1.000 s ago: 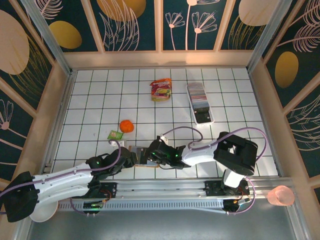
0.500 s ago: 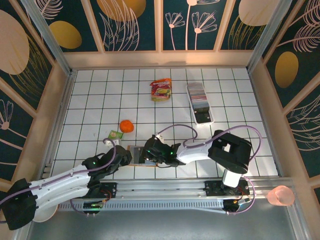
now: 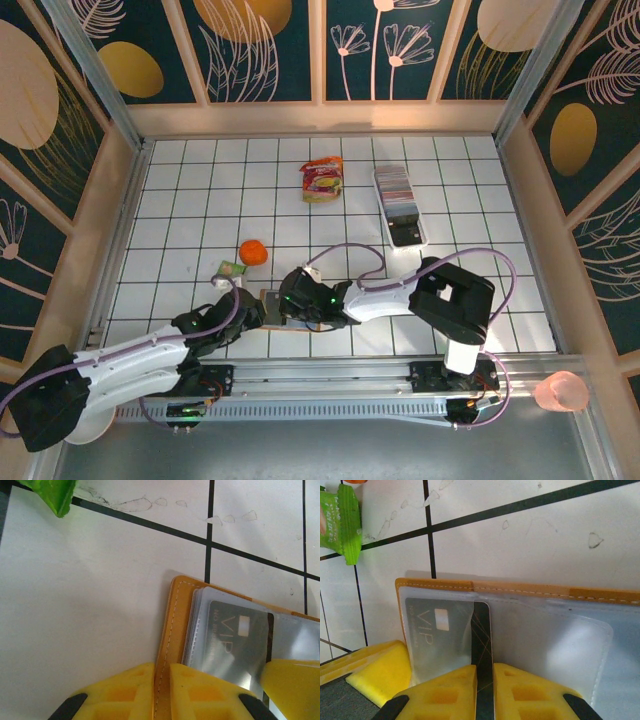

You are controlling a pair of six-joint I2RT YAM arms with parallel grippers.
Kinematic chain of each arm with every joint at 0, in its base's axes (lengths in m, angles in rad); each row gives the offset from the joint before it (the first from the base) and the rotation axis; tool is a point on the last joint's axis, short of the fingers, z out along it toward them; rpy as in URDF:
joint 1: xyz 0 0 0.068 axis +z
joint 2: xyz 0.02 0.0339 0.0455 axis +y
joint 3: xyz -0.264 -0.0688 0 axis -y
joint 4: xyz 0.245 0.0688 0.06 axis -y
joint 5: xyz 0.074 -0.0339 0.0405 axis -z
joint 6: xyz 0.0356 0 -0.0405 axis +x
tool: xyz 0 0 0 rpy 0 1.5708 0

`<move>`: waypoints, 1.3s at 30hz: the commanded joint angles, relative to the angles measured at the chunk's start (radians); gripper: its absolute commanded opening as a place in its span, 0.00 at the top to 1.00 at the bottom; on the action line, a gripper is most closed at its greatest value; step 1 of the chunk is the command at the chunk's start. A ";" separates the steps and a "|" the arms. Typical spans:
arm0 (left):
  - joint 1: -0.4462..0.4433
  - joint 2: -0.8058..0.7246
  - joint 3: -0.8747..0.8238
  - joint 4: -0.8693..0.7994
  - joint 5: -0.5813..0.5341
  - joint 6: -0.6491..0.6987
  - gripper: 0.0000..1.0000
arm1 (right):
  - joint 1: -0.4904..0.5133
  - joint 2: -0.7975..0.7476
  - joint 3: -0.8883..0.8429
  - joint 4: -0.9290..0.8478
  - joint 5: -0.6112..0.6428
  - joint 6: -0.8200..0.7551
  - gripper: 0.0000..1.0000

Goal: Put the credit cards into the card holder
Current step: Insert the credit card into the card slot, then flip over the card slot in the card holder.

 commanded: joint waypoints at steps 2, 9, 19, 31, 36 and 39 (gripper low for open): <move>-0.004 -0.009 -0.033 0.001 0.118 0.003 0.84 | 0.000 0.009 0.011 0.019 0.006 -0.015 0.84; -0.006 -0.053 -0.020 -0.045 0.097 0.007 0.72 | 0.005 -0.089 -0.027 -0.009 0.061 -0.033 0.80; -0.005 -0.103 0.000 -0.104 0.066 0.018 0.55 | 0.012 -0.175 -0.036 -0.156 0.114 -0.037 0.74; -0.005 -0.025 0.022 -0.066 0.087 0.061 0.54 | 0.027 -0.189 -0.084 -0.296 0.113 0.027 0.69; -0.005 -0.002 0.011 -0.050 0.091 0.062 0.60 | 0.027 -0.160 -0.082 -0.263 0.094 0.023 0.69; -0.005 0.010 0.006 -0.045 0.093 0.062 0.63 | 0.030 -0.151 -0.082 -0.258 0.088 0.021 0.70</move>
